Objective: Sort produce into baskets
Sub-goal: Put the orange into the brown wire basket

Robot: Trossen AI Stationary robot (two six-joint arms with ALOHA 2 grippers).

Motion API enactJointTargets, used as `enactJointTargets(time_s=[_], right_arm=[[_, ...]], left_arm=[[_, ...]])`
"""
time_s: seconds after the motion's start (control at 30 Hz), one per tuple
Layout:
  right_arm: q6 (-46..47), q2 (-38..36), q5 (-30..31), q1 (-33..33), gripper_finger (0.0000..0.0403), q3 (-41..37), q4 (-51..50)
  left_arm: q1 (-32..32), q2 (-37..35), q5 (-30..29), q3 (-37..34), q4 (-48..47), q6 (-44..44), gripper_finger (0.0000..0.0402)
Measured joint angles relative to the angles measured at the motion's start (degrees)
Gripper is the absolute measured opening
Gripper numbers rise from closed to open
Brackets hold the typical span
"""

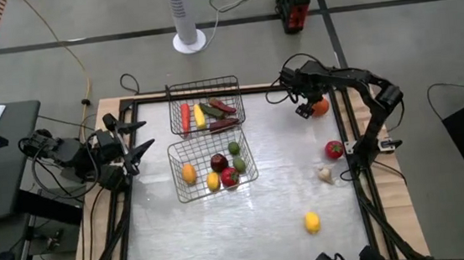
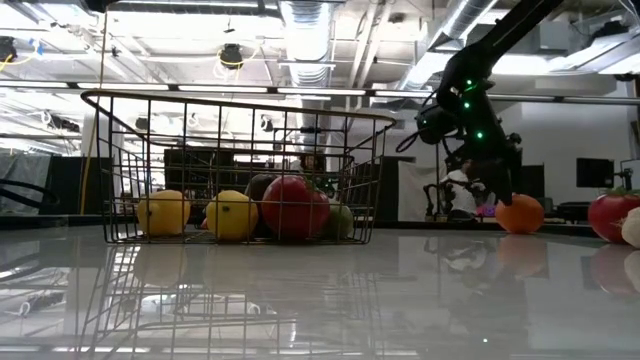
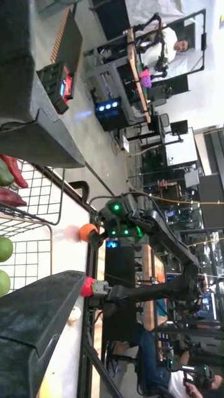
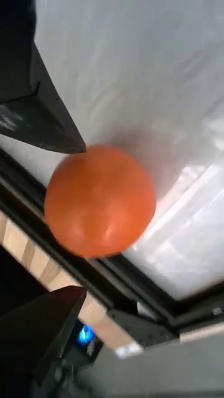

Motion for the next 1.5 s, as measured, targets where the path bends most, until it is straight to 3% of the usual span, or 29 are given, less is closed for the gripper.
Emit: enactJointTargets(time_s=[0.3, 0.53, 0.83, 1.0, 1.33, 1.5], right_arm=[[0.19, 0.00, -4.80, -3.00, 0.0389, -5.32, 5.38], [0.18, -0.11, -4.10, -2.64, 0.0371, -7.18, 6.63], [3.48, 0.05, -6.32, -0.02, 0.0336, -6.21, 1.96], [7.90, 0.11, -14.33, 6.69, 0.0336, -1.75, -8.07], [9.88, 0.10, -42.02, 24.97, 0.0337, 13.06, -11.39], [11.38, 0.07, -44.60, 32.65, 0.0337, 22.55, -11.52]], left_arm=[[0.00, 0.00, 0.02, 0.00, -0.76, -0.04, 0.0272], [0.01, 0.00, 0.00, 0.00, -0.78, 0.00, 0.0272], [0.01, -0.01, -0.02, 0.00, -0.76, 0.30, 0.0272], [0.02, -0.02, -0.17, 0.00, -0.74, 0.92, 0.0272], [0.01, -0.01, -0.15, 0.00, -0.71, 0.42, 0.0272], [0.00, 0.00, -0.15, 0.00, -0.69, 0.39, 0.0272]])
